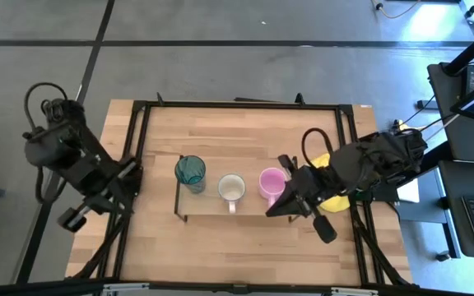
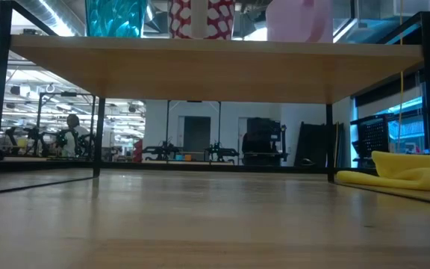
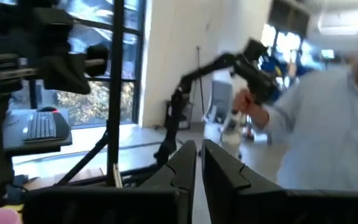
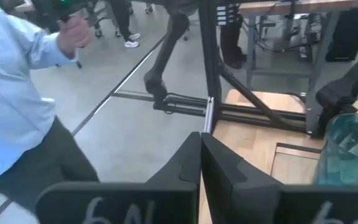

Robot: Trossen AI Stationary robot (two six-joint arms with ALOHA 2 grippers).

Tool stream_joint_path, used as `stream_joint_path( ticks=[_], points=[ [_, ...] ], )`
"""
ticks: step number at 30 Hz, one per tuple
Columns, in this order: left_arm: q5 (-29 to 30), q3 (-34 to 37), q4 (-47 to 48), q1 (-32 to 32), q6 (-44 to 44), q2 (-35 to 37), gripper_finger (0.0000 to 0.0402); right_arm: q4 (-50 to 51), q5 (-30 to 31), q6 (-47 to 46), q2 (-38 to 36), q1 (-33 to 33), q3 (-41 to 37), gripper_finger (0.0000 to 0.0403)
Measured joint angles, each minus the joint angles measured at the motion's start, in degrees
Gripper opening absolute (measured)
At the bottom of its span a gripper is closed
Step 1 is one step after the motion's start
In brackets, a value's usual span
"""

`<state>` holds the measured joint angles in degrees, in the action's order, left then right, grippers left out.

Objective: Stack small to large cups/mugs on shelf
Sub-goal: Return to Home Position

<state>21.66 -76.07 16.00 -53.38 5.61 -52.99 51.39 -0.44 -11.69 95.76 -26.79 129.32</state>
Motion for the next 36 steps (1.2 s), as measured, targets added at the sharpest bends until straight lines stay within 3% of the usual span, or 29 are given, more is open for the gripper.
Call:
stream_joint_path(
  ticks=[4, 11, 21, 28, 32, 36],
  points=[
    [-2.5, 0.2, 3.8, 3.1, -4.5, 3.3, 0.0032, 0.9, -3.1, 1.3, 0.4, 1.1, -0.1, 0.0013],
    [-11.5, 1.9, 2.2, 11.8, -18.3, 8.6, 0.0032, 0.5, -14.6, 9.6, 0.4, 6.1, -3.2, 0.0013],
    [-5.2, 3.2, 12.0, 31.5, -22.9, 12.9, 0.0028, 9.6, -25.5, 16.5, -1.3, 25.1, -4.1, 0.0013],
    [-2.1, 3.0, 22.1, 38.2, -18.2, 27.3, 0.0027, 14.7, -26.0, 14.9, -4.0, 36.4, -4.1, 0.0013],
    [-1.6, 4.3, 26.3, 38.2, -13.1, 36.3, 0.0027, 15.6, -25.8, 14.2, -5.6, 38.6, -4.1, 0.0013],
    [0.6, 10.1, 32.4, 38.2, -8.0, 42.5, 0.0027, 17.1, -20.1, 12.4, -5.9, 38.7, -4.0, 0.0013]
  ],
)
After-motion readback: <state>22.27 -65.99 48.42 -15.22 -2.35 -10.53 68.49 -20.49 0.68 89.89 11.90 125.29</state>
